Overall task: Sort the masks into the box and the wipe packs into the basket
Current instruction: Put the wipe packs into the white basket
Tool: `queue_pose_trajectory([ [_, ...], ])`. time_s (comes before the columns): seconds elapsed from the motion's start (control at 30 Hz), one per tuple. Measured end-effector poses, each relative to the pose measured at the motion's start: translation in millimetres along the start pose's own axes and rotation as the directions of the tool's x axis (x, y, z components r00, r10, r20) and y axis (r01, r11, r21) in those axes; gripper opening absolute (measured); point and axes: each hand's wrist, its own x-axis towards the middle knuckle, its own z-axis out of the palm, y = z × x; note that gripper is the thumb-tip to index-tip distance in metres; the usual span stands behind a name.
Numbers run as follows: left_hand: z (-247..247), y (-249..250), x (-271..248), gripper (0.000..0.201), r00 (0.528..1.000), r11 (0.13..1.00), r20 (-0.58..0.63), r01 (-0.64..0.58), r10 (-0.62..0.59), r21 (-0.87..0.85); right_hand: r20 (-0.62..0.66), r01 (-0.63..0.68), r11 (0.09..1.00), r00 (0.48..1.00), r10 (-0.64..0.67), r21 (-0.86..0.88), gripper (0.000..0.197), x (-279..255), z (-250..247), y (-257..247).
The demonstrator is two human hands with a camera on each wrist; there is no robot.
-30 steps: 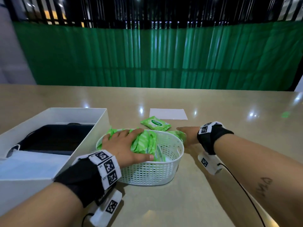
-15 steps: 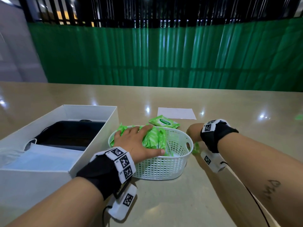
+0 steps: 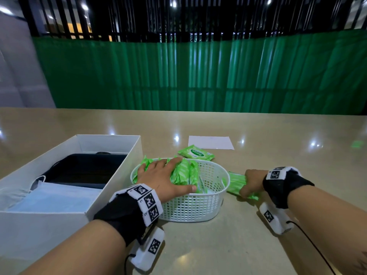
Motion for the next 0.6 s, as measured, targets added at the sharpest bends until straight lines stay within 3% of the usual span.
queue_pose_trajectory([
  [0.2,-5,1,0,0.092,1.0,0.999,0.013,-0.008,0.009,-0.053,-0.11,0.09,0.947,0.992,-0.058,0.309,0.058,-58,-24,42],
  [0.3,-14,3,1,0.095,1.0,0.981,0.006,-0.012,0.013,-0.191,-0.319,0.212,0.939,0.94,-0.12,0.271,0.064,-84,-38,44],
  [0.37,-24,6,4,0.1,0.998,0.952,-0.051,-0.049,0.035,-0.303,-0.382,0.31,0.913,0.903,-0.195,0.266,0.067,-103,-47,33],
  [0.4,-30,9,6,0.103,0.993,0.936,-0.097,-0.101,0.072,-0.337,-0.377,0.373,0.854,0.897,-0.231,0.364,0.068,-111,-50,26],
  [0.43,-36,13,5,0.104,0.98,0.919,-0.146,-0.177,0.133,-0.351,-0.35,0.428,0.739,0.896,-0.273,0.52,0.071,-117,-53,18],
  [0.47,-44,19,3,0.104,0.958,0.895,-0.194,-0.27,0.212,-0.355,-0.306,0.448,0.557,0.892,-0.334,0.699,0.076,-123,-54,10],
  [0.53,-62,33,-4,0.098,0.889,0.81,-0.256,-0.453,0.379,-0.374,-0.227,0.316,0.13,0.862,-0.454,0.94,0.094,-123,-53,1],
  [0.57,-71,41,-7,0.091,0.865,0.762,-0.262,-0.502,0.429,-0.408,-0.189,0.229,0.016,0.841,-0.508,0.973,0.1,-121,-52,-4],
  [0.6,-77,46,-8,0.08,0.856,0.718,-0.256,-0.517,0.45,-0.467,-0.159,0.176,-0.025,0.808,-0.567,0.984,0.099,-121,-53,-10],
])
